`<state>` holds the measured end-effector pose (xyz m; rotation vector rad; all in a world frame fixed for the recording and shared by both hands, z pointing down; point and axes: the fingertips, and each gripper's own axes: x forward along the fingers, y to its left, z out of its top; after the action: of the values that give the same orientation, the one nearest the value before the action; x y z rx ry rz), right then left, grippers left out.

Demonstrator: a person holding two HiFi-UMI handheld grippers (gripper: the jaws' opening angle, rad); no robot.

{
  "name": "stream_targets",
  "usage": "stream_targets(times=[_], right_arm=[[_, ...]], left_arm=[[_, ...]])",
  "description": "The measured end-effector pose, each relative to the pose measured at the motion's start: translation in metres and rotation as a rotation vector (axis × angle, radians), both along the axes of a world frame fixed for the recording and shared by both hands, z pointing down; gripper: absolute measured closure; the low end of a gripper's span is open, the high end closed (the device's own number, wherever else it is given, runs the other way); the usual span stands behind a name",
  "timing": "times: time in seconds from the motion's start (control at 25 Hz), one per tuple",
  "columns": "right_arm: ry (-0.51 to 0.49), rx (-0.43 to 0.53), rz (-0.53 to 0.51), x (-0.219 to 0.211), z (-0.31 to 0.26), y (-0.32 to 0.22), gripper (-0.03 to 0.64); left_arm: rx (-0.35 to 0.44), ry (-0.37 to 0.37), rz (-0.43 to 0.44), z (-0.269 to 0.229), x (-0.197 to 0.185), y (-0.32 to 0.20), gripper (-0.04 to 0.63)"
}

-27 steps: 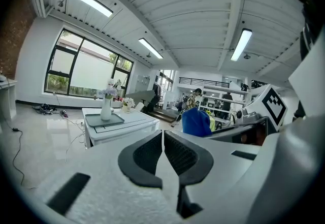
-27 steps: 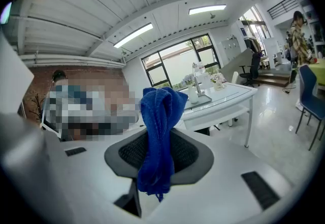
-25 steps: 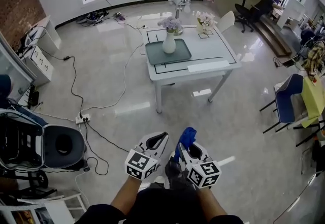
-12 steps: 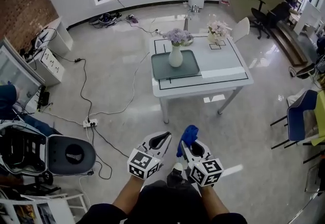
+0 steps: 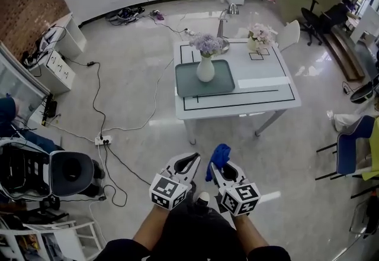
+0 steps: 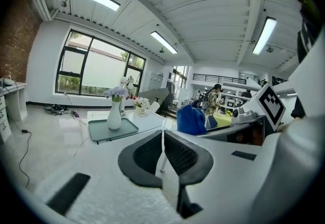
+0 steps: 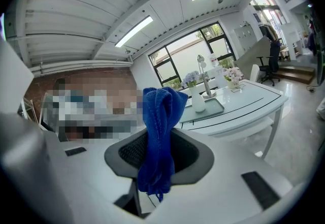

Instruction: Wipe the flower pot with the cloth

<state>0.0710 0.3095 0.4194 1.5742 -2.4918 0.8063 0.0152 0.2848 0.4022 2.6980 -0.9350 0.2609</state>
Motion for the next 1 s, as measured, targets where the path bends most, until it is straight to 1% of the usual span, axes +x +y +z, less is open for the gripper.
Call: stream_targets(times=[0.2, 0.28, 0.52, 0.8, 1.0], right_arm=[[0.01, -0.016, -0.005, 0.008, 0.011, -0.052, 0.509], [0.017, -0.019, -0.003, 0.01, 0.014, -0.079, 0.509], [0.037, -0.046, 0.009, 0.007, 0.02, -0.165, 0.509], [0.081, -0.064, 0.022, -0.005, 0.026, -0.267, 0.509], [0.16, -0.067, 0.031, -0.004, 0.036, -0.322, 0.509]], left_arm=[[-0.01, 0.007, 0.002, 0.011, 0.009, -0.052, 0.577], [-0.009, 0.009, 0.006, 0.014, 0.011, -0.078, 0.577], [-0.044, 0.016, 0.024, 0.027, 0.01, -0.163, 0.577], [-0.065, 0.025, 0.048, 0.038, -0.008, -0.26, 0.577], [-0.078, 0.021, 0.057, 0.046, -0.019, -0.311, 0.577]])
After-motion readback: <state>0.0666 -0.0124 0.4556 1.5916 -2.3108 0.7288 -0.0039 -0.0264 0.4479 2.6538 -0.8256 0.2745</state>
